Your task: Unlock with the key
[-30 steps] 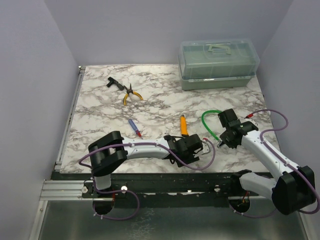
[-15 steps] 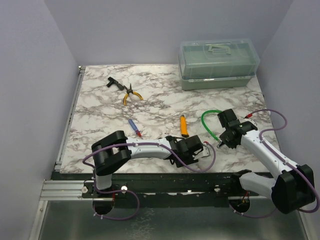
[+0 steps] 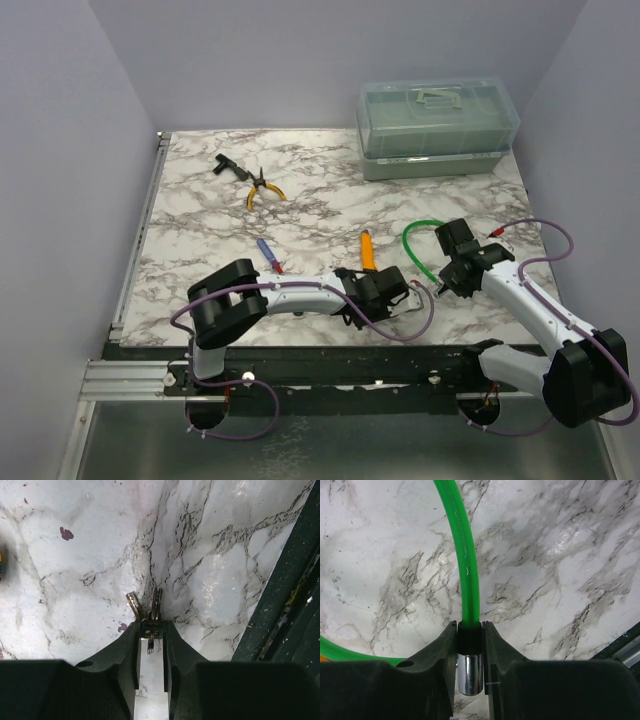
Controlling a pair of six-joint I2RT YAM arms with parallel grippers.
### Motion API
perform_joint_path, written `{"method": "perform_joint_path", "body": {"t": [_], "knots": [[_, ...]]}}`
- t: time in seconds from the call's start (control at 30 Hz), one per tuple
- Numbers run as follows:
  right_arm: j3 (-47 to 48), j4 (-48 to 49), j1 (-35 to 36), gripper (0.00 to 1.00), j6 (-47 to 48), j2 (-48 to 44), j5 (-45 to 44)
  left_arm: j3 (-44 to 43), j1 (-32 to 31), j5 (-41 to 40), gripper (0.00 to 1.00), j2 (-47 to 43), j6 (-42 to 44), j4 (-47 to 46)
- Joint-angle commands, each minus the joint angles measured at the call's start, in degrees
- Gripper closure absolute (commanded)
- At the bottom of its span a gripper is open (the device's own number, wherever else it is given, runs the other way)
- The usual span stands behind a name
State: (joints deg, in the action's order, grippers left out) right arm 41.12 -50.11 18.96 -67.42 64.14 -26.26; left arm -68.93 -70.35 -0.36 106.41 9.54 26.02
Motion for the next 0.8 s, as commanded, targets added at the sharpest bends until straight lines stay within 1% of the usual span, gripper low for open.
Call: {"method": "perform_joint_path", "body": {"t": [0.0,0.13,0.23,0.57,0.7,0.77], "knots": [[-0.25,0.43,0.11,1.00,0.14,-0.50,-0.88,-0.33,0.06,3.25,0.85,0.92,-0.33,0.63],[0.36,-0.37,0.19,1.00,-0.97,-0.97,-0.76,-0.05,0.61,4.41,0.90,-2.07,-2.10,0.25],[0.45,-0.64,0.19,1.00,-2.54,-1.58,0.67,0.76,0.78,4.86,0.92,-4.38,-3.31,-0.33],[-0.08,0.66,0.13,1.00,-7.98,-2.02,9.12,4.59,1.08,7.04,0.94,-10.26,-7.19,-4.22],[-1.20,3.66,0.20,1.00,-8.77,-2.49,14.00,4.58,1.34,7.31,0.94,-10.96,-9.24,-5.79],[-1.92,4.78,0.18,1.00,-9.63,-2.75,15.42,3.66,1.31,7.64,0.95,-10.67,-12.00,-6.42]]}}
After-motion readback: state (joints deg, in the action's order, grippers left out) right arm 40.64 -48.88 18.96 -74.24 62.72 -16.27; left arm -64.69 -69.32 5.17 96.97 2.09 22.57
